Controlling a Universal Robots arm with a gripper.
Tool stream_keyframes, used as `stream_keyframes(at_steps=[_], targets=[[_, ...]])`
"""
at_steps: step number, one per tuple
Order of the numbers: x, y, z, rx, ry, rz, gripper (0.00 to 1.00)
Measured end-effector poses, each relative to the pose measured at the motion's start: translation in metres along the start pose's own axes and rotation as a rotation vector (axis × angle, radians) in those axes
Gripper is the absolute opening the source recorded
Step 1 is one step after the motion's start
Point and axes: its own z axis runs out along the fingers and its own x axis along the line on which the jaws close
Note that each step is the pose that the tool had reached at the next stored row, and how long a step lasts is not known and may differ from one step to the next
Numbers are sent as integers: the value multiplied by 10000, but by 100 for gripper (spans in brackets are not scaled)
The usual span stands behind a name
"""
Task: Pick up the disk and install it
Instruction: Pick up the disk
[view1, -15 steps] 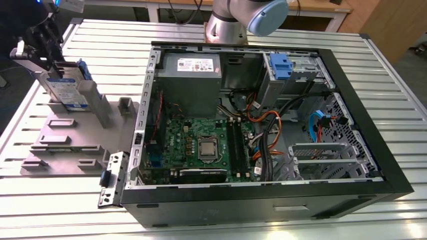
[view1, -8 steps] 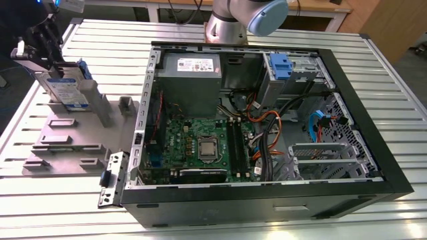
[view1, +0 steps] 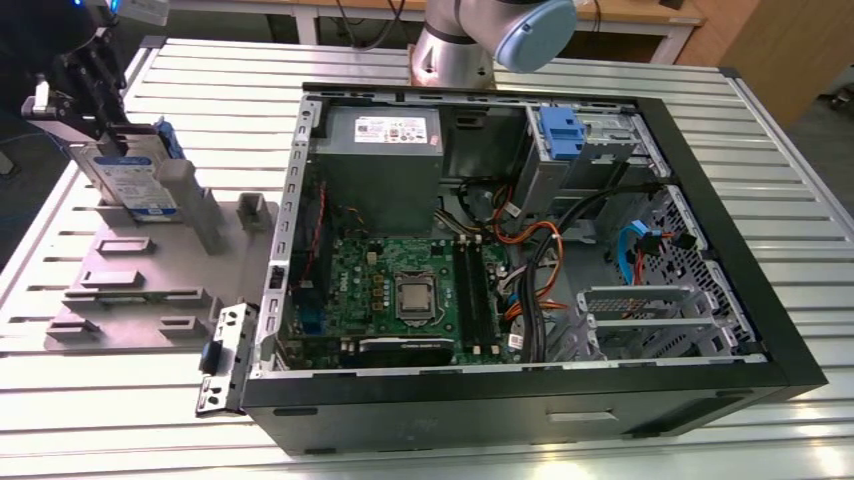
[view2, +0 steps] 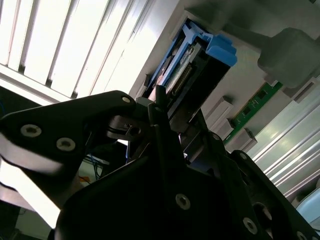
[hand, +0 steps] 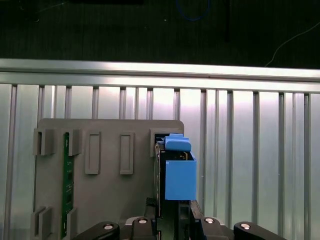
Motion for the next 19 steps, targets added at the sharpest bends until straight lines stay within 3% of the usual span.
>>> stream_keyframes(at_steps=[4, 7, 19], targets=[[0, 0, 0, 0, 0, 18, 35], [0, -1, 1, 12, -8, 385, 35], [0, -1, 2, 14, -8, 399, 35]])
